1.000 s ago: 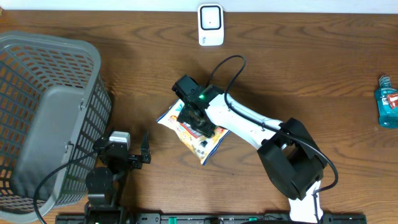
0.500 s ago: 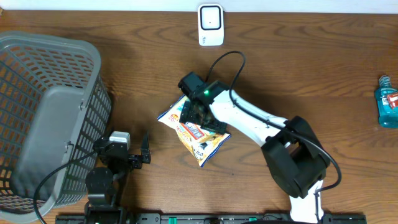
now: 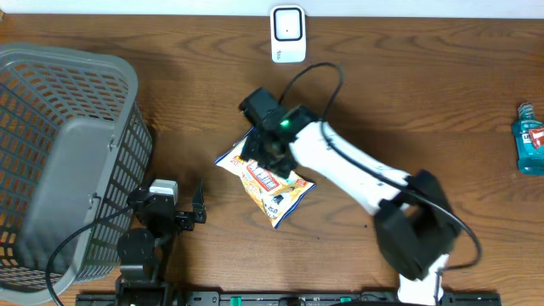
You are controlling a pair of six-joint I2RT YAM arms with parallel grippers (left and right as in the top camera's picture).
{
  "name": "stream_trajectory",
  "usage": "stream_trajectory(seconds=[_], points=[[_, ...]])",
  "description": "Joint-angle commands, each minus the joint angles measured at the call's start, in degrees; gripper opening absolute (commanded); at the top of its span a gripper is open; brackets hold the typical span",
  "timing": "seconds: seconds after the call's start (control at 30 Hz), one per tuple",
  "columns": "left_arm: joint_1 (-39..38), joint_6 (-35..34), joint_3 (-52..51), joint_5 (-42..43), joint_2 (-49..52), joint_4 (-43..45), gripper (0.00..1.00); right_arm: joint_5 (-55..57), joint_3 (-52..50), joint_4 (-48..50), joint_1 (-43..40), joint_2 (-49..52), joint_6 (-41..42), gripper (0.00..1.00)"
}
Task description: Scan the item barcode
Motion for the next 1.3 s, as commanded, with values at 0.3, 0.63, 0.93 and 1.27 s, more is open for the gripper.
stream_trajectory(seconds=[0.3,0.63,0.93,1.27], points=[[0.09,-0.24,-1.62,-0.13,-0.17,-0.68,0.98,-0.07,-0.52,0.61,1.55,12.35,0.0,0.99],[0.09,-0.24,-1.62,-0.13,-0.17,-0.68,0.98,2.19,2.23,-2.27,0.07,8.17,-26.75,0.99],[0.09,-0.24,-1.62,-0.13,-0.17,-0.68,0.98,14.14,2.6,-8.02,3.67,-0.13,-54.66,0.99],[0.09,-0.24,-1.62,-0.13,-0.17,-0.68,0.98,23.15,-10.8,-0.24,11.26,0.44,-71.06,0.99]])
